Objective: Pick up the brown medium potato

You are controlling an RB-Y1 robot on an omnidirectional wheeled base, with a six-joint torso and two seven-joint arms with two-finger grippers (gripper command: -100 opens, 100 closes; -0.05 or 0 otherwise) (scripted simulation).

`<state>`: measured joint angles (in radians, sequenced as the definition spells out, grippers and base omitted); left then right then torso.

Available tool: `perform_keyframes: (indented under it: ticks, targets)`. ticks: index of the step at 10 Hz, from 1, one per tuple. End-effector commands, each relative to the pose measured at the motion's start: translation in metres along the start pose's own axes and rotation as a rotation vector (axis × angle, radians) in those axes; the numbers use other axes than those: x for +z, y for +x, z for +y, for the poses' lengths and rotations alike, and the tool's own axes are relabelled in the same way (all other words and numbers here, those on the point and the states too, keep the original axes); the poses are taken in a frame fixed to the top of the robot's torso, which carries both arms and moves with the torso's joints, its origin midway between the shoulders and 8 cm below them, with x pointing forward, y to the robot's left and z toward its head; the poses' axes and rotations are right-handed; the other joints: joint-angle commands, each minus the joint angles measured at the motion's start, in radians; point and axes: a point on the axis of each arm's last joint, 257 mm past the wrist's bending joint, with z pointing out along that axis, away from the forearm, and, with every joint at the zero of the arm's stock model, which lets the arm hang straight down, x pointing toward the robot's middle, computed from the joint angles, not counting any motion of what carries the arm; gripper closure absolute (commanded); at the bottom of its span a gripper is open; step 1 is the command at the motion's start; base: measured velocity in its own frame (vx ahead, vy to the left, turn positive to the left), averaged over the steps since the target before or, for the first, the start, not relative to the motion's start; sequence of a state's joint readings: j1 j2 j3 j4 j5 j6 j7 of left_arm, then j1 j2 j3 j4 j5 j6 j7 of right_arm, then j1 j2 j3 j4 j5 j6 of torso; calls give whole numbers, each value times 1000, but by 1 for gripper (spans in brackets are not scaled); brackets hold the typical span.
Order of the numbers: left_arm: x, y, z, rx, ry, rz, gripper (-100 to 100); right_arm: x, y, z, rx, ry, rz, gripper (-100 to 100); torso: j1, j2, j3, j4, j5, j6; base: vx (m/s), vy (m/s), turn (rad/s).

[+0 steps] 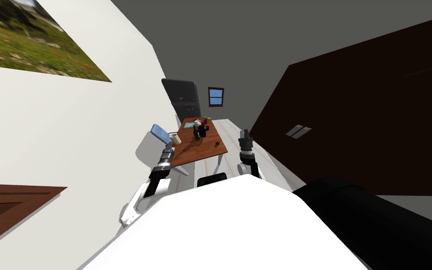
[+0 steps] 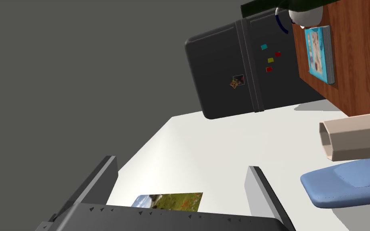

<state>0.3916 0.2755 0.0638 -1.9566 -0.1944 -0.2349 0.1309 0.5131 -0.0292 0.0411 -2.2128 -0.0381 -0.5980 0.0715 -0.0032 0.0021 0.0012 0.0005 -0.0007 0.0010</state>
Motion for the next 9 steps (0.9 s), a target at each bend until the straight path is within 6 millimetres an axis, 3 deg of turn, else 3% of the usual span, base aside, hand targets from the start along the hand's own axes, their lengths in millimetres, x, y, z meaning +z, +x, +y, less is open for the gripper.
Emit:
perform_keyframes:
  ticks: [1, 2, 9]
  targets:
    - [10, -2, 5, -25, -7, -5, -100, 0, 0, 0, 0, 0, 0, 0, 0, 0, 0, 0, 0, 0, -38, -53, -150]
    - [17, -4, 8, -41, -12, -9, -100, 0, 0, 0, 0, 0, 0, 0, 0, 0, 0, 0, 0, 0, -36, -49, -140]
    - [17, -4, 8, -41, -12, -9, -100, 0, 0, 0, 0, 0, 0, 0, 4, -2, -1, 0, 1, -1, 1, 2, 4]
